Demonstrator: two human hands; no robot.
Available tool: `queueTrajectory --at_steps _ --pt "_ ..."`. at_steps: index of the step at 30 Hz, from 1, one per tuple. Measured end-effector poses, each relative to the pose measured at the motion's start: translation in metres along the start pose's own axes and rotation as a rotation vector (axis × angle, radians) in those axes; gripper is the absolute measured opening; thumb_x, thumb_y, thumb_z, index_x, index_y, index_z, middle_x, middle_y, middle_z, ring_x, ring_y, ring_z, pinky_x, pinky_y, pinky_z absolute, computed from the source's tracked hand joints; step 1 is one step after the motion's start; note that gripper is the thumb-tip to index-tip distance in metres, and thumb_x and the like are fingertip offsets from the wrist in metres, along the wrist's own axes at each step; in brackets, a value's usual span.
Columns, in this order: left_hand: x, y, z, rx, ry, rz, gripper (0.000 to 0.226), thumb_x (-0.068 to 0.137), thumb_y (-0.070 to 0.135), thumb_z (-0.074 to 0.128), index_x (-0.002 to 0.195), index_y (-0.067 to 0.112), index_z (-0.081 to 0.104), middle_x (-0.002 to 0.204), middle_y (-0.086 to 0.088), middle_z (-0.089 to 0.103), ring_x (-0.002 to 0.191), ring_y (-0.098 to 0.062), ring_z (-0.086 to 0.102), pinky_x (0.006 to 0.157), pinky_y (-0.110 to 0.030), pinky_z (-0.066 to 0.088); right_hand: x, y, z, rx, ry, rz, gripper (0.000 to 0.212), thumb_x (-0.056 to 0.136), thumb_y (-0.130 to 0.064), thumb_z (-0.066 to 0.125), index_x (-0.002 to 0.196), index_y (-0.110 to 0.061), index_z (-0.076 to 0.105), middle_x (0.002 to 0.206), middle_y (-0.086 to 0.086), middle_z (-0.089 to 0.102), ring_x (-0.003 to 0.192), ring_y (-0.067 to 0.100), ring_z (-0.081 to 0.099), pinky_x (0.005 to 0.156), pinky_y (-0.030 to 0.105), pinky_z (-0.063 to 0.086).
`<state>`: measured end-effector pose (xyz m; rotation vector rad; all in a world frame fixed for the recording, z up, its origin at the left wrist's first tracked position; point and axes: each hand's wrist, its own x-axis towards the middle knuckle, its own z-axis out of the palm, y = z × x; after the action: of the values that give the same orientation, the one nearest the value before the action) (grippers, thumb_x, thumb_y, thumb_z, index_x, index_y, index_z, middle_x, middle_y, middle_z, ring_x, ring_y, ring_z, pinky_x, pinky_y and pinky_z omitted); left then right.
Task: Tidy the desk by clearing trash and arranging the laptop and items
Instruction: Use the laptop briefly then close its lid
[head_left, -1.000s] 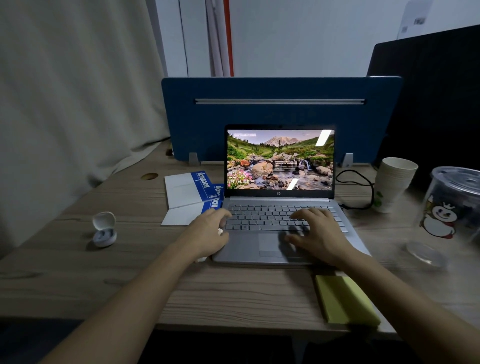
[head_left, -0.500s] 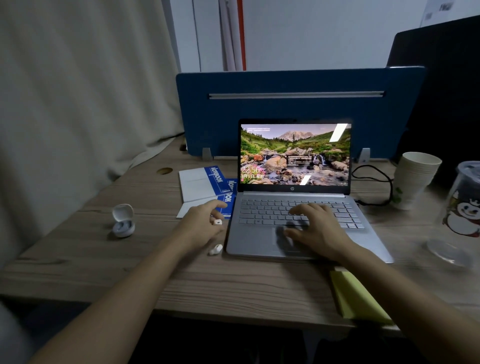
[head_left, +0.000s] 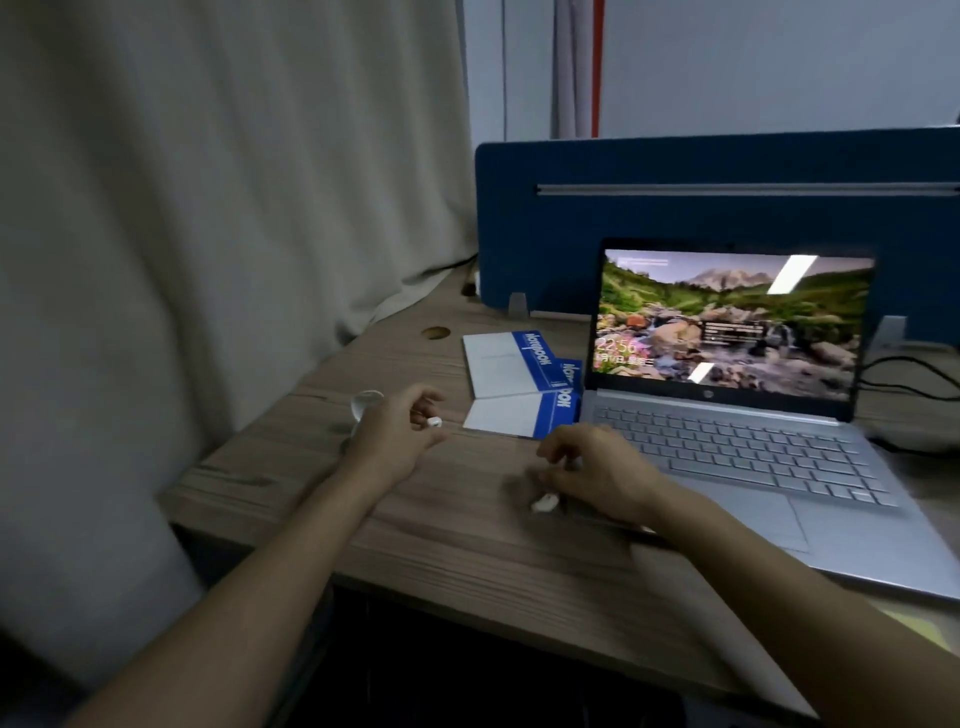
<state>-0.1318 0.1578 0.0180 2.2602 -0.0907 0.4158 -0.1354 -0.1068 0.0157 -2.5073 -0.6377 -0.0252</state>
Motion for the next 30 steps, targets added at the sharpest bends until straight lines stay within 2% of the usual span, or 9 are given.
queueTrajectory --at_steps 4,7,10,13,17,19,23,30 --pt "0.0 -0.033 -0.032 -0.056 0.141 -0.144 0.032 0.074 0.004 0.08 0.1 0.016 0.067 0.089 -0.004 0.067 0.083 -0.021 0.065 0.071 -0.03 0.056 0.021 -0.018 0.016 0.018 -0.05 -0.016 0.026 0.09 -0.041 0.063 0.111 -0.025 0.065 0.11 -0.008 0.062 0.103 0.01 0.056 0.087 0.032 0.052" --pt "0.0 -0.052 -0.045 -0.055 0.194 -0.198 0.033 0.07 0.008 0.085 0.094 0.019 0.065 0.084 -0.001 0.066 0.078 -0.017 0.064 0.068 -0.023 0.05 0.033 -0.026 0.027 0.01 -0.074 -0.052 0.023 0.09 -0.04 0.062 0.109 -0.026 0.064 0.11 -0.008 0.062 0.104 0.01 0.056 0.088 0.031 0.051" --pt "0.004 -0.062 -0.044 -0.051 0.225 -0.233 0.033 0.067 0.012 0.086 0.091 0.02 0.066 0.081 -0.001 0.067 0.076 -0.016 0.065 0.07 -0.027 0.052 0.043 -0.029 0.034 0.027 -0.068 -0.073 0.017 0.089 -0.036 0.065 0.104 -0.027 0.065 0.106 -0.009 0.063 0.098 0.008 0.058 0.082 0.024 0.05" --pt "0.012 -0.065 -0.037 0.005 0.24 -0.258 0.029 0.069 0.015 0.084 0.09 0.021 0.065 0.074 0.006 0.063 0.075 -0.017 0.064 0.066 -0.025 0.046 0.05 -0.027 0.037 0.033 -0.06 -0.076 0.015 0.089 -0.035 0.065 0.102 -0.027 0.066 0.105 -0.008 0.063 0.097 0.007 0.058 0.081 0.023 0.049" --pt "0.021 -0.064 -0.026 0.088 0.207 -0.258 0.027 0.07 0.018 0.081 0.093 0.02 0.067 0.075 0.007 0.065 0.079 -0.02 0.065 0.071 -0.028 0.049 0.052 -0.022 0.035 0.016 -0.054 -0.075 0.015 0.089 -0.035 0.064 0.101 -0.026 0.066 0.104 -0.008 0.064 0.097 0.01 0.058 0.086 0.034 0.053" --pt "0.024 -0.064 -0.021 0.131 0.207 -0.25 0.023 0.071 0.018 0.079 0.089 0.021 0.066 0.073 0.008 0.065 0.08 -0.02 0.065 0.068 -0.026 0.046 0.051 -0.019 0.032 -0.007 -0.064 -0.075 0.016 0.089 -0.036 0.063 0.102 -0.026 0.066 0.104 -0.007 0.063 0.097 0.01 0.058 0.086 0.038 0.053" --pt "0.027 -0.061 -0.016 0.203 0.2 -0.231 0.021 0.071 0.018 0.077 0.088 0.019 0.065 0.076 0.004 0.068 0.082 -0.024 0.066 0.071 -0.03 0.049 0.048 -0.013 0.028 -0.04 -0.064 -0.066 0.021 0.09 -0.039 0.061 0.105 -0.025 0.065 0.106 -0.007 0.064 0.101 0.013 0.057 0.088 0.043 0.052" --pt "0.026 -0.058 -0.017 0.292 0.21 -0.227 0.025 0.073 0.026 0.079 0.09 0.019 0.063 0.089 -0.002 0.071 0.089 -0.027 0.063 0.069 -0.027 0.038 0.042 -0.007 0.026 -0.022 -0.049 -0.069 0.02 0.09 -0.036 0.063 0.105 -0.024 0.066 0.105 -0.007 0.065 0.098 0.01 0.058 0.088 0.042 0.052"
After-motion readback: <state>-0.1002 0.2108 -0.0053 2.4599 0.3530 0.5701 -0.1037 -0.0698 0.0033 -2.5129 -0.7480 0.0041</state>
